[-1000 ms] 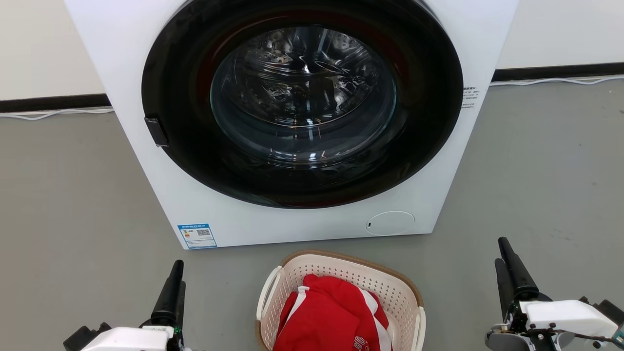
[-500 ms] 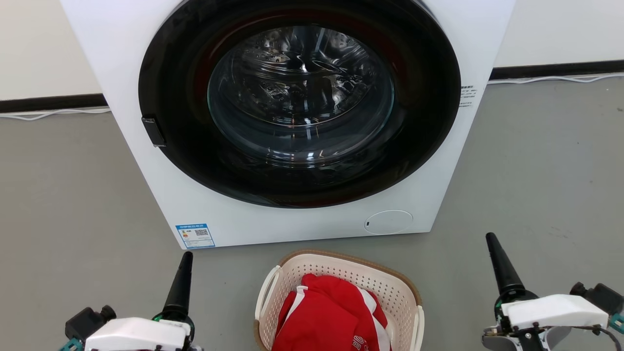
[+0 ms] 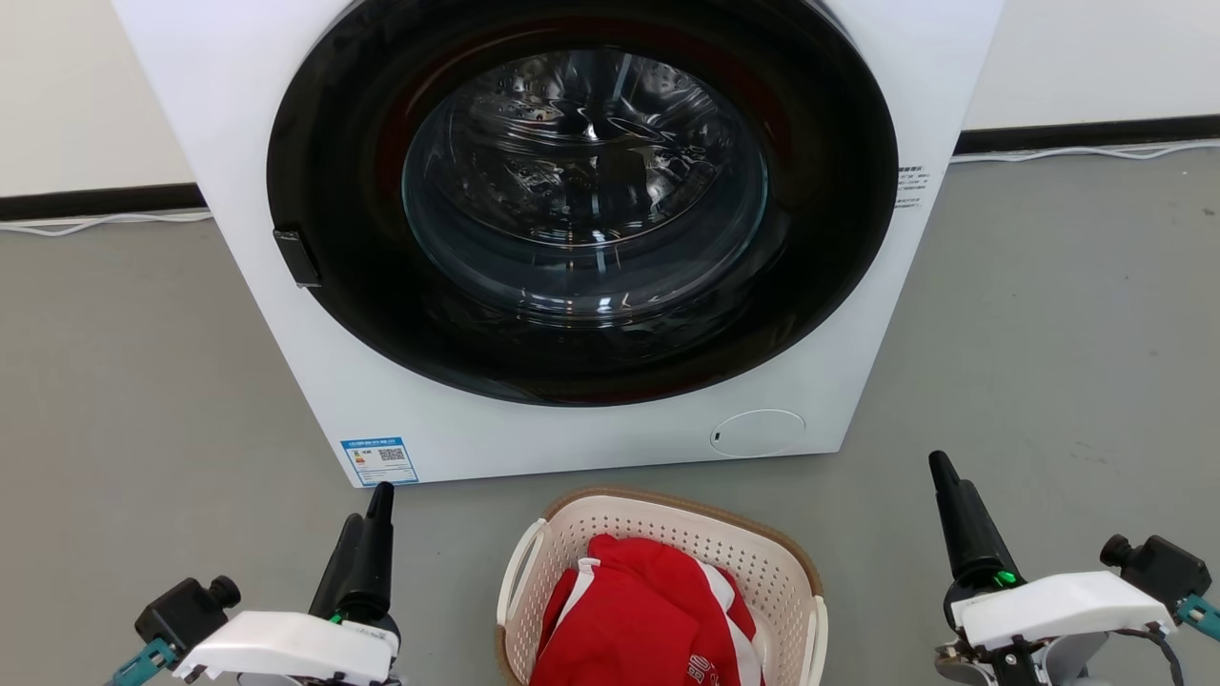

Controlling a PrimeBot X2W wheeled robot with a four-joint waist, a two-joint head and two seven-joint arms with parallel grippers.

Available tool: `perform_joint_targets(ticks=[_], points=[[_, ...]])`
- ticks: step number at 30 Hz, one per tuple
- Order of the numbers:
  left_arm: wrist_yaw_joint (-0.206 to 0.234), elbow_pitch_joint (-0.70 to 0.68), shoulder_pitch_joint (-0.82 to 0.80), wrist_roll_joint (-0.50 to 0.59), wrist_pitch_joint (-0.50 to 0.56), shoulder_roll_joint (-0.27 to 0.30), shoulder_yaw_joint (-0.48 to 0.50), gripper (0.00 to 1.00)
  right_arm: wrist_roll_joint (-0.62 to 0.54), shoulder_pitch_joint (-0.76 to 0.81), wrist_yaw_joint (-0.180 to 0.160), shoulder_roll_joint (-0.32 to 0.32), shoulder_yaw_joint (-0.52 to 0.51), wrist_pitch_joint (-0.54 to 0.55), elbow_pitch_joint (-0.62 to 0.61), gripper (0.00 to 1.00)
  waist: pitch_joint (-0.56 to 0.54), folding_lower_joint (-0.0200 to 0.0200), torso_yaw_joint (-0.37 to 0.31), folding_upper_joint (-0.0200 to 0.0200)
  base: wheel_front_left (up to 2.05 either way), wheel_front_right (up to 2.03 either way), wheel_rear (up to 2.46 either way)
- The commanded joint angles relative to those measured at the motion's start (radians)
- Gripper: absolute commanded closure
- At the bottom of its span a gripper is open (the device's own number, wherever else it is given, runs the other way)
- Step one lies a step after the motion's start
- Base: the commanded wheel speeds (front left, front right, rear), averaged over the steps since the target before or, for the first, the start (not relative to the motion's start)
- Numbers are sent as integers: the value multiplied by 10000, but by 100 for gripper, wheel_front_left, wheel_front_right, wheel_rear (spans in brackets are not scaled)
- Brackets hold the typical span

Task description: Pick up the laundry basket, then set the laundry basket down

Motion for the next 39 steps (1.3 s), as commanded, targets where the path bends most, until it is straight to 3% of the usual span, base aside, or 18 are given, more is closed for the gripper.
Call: perform_joint_targets(ticks=[1, 39], points=[[-36, -334, -550, 362, -106, 75, 67, 0, -244, -594, 38, -114, 158, -192, -384, 0, 4, -1, -2, 0, 0, 0, 0], [27, -675, -744, 4602, -1221, 135, -274, 0, -5013, -797, 61, -308, 508, -1308, -381, 0, -5, -1, -188, 0, 0, 0, 0]])
